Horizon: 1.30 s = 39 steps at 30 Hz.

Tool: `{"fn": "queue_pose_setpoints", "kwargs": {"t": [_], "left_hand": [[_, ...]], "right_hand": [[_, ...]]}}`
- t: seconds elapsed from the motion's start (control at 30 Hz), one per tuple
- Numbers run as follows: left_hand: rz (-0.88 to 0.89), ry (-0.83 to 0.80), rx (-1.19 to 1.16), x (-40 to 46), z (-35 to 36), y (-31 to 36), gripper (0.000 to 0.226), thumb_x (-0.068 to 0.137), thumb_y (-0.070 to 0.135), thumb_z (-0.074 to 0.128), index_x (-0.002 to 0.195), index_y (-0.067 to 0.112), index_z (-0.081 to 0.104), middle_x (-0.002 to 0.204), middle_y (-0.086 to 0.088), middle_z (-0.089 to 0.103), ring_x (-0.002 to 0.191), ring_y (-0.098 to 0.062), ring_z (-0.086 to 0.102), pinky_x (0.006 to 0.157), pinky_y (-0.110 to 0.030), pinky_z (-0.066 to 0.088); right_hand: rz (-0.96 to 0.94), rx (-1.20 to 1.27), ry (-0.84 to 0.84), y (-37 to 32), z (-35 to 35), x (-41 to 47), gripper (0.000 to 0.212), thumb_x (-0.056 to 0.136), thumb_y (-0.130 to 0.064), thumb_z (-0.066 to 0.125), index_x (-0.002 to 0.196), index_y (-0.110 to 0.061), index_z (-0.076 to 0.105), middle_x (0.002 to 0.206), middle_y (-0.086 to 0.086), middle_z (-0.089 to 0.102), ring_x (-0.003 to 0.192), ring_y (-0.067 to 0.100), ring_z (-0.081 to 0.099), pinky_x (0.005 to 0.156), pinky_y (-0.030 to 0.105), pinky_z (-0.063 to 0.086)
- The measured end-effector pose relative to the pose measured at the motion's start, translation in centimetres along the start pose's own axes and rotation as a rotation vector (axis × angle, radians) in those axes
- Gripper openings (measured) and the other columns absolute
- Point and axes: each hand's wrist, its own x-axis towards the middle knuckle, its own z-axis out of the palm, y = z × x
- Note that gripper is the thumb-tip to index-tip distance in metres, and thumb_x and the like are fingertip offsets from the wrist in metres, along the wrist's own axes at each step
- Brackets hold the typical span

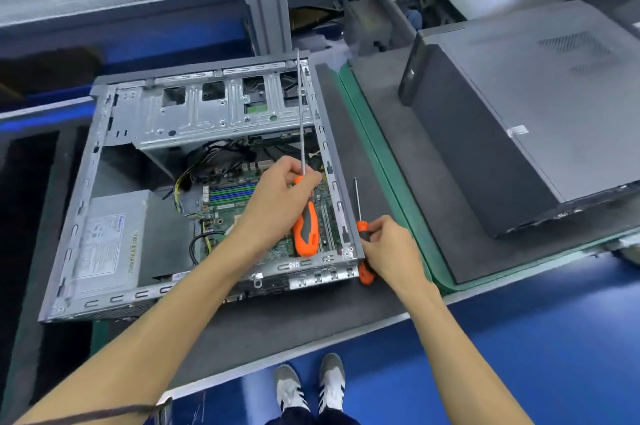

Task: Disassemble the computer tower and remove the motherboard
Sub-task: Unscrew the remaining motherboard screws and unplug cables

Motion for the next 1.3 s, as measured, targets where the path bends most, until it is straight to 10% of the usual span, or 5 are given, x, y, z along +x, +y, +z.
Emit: {"fn": "queue_pose_setpoints", "kwargs": {"t": [0.23,0.67,0.9,1.13,1.3], "left_hand": [[-0.035,-0.008,0.024,0.1,-1.0,0.4,0.022,0.096,0.040,0.056,0.097,0.019,0.061,0.073,0.003,0.061,0.049,-0.004,0.055,0.062,-0.028,0.039],[0.054,0.118,-0.333,-2.8,-8.1,5.2,0.054,0.091,0.043,0.062,0.107,-0.009,0.059,0.092,-0.027,0.067,0.078,-0.022,0.062,0.071,-0.035,0.047],[-0.042,0.354,0.184,-0.3,-14.8,1.0,0.027,0.099,0.027,0.050,0.083,0.012,0.067,0.077,-0.001,0.071,0.071,-0.021,0.066,0.068,-0.035,0.053],[-0.025,-0.143,1.010,0.1,-13.9,-2.9,0.032,0.099,0.031,0.042,0.120,0.019,0.063,0.123,-0.004,0.063,0.108,-0.026,0.060,0.093,-0.036,0.045],[0.009,-0.331,1.117,0.2,-13.1,-4.5,0.025,0.100,0.026,0.039,0.087,0.013,0.054,0.095,-0.009,0.064,0.088,-0.029,0.061,0.077,-0.037,0.040]], "right_hand": [[-0.095,0.049,0.147,-1.9,-2.7,0.6,0.028,0.098,-0.047,0.057,0.110,-0.022,0.053,0.086,-0.006,0.065,0.083,0.018,0.062,0.065,0.033,0.040],[-1.413,0.410,0.084,-18.2,-5.2,-4.1,0.030,0.095,-0.020,0.070,0.124,-0.022,0.061,0.136,0.004,0.044,0.106,0.019,0.057,0.092,0.034,0.050],[-1.153,1.024,0.325,-23.6,-6.7,-4.2,0.005,0.099,-0.038,0.063,0.101,-0.039,0.058,0.083,0.013,0.066,0.061,0.030,0.064,0.052,0.038,0.049],[-1.006,1.159,0.503,-28.7,-7.1,-2.8,0.015,0.102,-0.024,0.053,0.090,-0.020,0.045,0.060,-0.008,0.061,0.046,0.025,0.054,0.047,0.026,0.039],[-1.049,1.135,0.641,-30.1,-7.9,-3.1,0.020,0.101,-0.026,0.053,0.088,-0.015,0.043,0.054,-0.009,0.057,0.042,0.019,0.053,0.052,0.022,0.040]]}}
